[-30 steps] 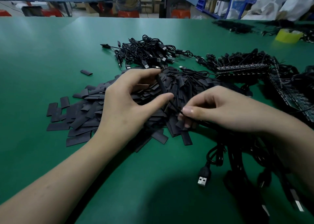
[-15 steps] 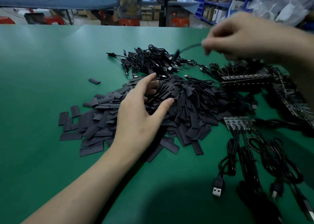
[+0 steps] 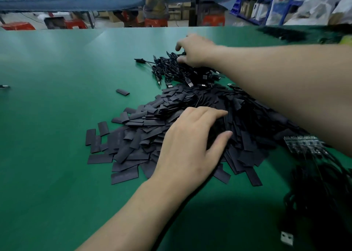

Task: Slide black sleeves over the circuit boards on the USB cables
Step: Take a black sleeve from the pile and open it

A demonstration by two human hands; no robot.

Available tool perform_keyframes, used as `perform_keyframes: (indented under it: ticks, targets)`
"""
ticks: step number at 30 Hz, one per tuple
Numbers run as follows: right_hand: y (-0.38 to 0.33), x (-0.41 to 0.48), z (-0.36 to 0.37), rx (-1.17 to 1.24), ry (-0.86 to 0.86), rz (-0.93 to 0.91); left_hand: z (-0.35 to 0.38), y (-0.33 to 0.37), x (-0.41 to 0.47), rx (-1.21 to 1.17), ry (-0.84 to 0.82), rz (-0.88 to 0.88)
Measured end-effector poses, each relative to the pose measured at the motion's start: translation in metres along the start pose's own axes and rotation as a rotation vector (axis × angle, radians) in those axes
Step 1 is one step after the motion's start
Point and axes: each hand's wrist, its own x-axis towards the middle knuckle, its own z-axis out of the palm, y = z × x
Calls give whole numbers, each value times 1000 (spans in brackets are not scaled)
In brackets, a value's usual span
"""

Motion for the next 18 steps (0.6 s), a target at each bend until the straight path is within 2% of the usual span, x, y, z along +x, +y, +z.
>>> perform_keyframes:
  ticks: [5, 8, 10, 14, 18]
  targets:
    - [11, -52, -23, 147, 131, -39, -1, 1, 0, 4, -19, 10]
    - [26, -115, -42, 174, 112, -70, -1, 1, 1, 19, -22, 18]
    - [38, -160, -53, 152, 34, -60, 0, 1, 1, 26, -20, 23]
    - [64, -229, -63, 61, -262, 55, 1, 1, 0, 26, -19, 34]
    - [82, -271, -55, -20, -379, 129, 1, 0, 0, 18, -20, 39]
